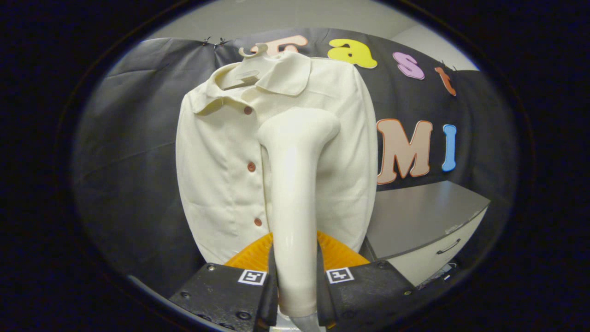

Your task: Iron the clothes twice with a garment steamer, once on the left side and once on the right side.

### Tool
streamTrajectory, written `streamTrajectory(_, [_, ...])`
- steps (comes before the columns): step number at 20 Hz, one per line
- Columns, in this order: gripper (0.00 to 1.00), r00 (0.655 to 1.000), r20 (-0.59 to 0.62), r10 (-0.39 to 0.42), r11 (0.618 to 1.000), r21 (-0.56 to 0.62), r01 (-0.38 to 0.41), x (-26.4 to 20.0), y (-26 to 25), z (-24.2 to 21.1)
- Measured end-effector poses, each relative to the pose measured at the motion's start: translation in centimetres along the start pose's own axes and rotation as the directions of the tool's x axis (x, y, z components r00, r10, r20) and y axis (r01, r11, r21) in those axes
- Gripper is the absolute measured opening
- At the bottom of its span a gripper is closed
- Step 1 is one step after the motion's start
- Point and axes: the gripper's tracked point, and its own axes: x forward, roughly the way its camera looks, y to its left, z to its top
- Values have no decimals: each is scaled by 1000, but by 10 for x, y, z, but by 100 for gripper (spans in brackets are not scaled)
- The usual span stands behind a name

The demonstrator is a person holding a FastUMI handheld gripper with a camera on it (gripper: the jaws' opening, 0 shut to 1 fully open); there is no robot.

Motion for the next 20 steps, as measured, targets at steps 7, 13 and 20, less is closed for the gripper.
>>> streamTrajectory(7, [33, 995, -96, 30, 999, 42, -26, 36, -13, -66])
streamTrajectory(13, [33, 981, -191, 42, 998, 47, -34, 40, -23, -118])
streamTrajectory(20, [33, 959, -276, 66, 995, 90, -43, 39, -25, -171])
